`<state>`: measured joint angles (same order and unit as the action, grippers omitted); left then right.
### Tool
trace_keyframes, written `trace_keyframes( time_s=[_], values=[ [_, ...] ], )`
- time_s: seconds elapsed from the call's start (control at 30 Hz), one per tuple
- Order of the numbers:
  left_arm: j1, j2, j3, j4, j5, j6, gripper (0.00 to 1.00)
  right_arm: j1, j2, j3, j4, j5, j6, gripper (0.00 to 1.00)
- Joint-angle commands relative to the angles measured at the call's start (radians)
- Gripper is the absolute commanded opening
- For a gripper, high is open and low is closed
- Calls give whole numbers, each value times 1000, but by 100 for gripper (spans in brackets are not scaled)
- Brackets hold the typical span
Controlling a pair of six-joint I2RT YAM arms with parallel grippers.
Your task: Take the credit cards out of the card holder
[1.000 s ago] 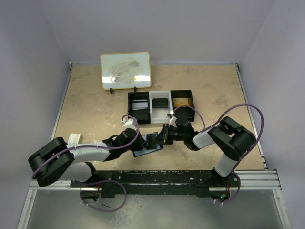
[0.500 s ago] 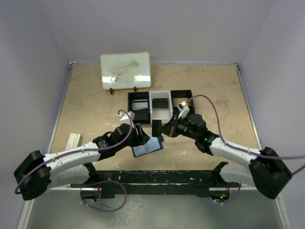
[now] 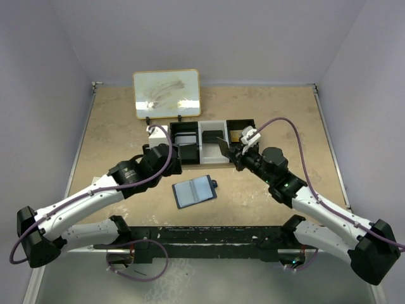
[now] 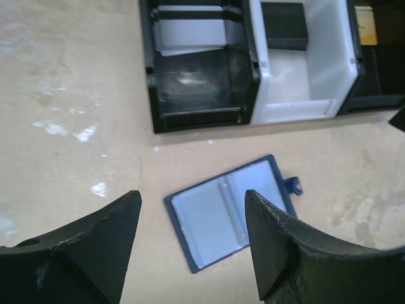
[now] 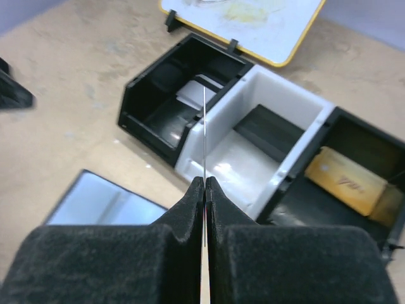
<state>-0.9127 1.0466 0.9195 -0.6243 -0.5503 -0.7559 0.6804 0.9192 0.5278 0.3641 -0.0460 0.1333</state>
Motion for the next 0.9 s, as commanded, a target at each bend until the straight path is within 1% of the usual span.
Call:
trace_keyframes(
  time_s=[0.0, 0.07, 0.13, 0.2, 0.27, 0.43, 0.5, 0.57, 0.8, 0.87],
  values=[
    [41, -46, 73, -135, -164, 115, 65, 2, 52, 102, -46, 64, -349, 0],
    [112, -70, 69, -140, -173, 145, 65, 2, 104, 138, -77, 80, -438, 0],
    [216, -106, 45, -113, -137, 181, 66, 1, 159, 174, -99, 106, -503, 0],
    [287, -153, 8, -80, -128, 190, 66, 2, 204, 208, -114, 119, -538, 0],
    [294, -196, -34, -49, -150, 189, 67, 2, 245, 229, -113, 118, -561, 0],
    [295, -248, -31, -58, -186, 174, 68, 1, 367, 302, -128, 94, -647, 0],
    [294, -253, -26, -68, -211, 168, 69, 1, 414, 317, -108, 90, -670, 0],
    [295, -255, -26, -73, -221, 167, 69, 1, 468, 345, -92, 118, -689, 0],
    [294, -248, -22, -70, -226, 180, 70, 1, 634, 432, -100, 156, -774, 0],
    [295, -247, -19, -73, -226, 180, 70, 1, 671, 489, -111, 160, -810, 0]
  ],
)
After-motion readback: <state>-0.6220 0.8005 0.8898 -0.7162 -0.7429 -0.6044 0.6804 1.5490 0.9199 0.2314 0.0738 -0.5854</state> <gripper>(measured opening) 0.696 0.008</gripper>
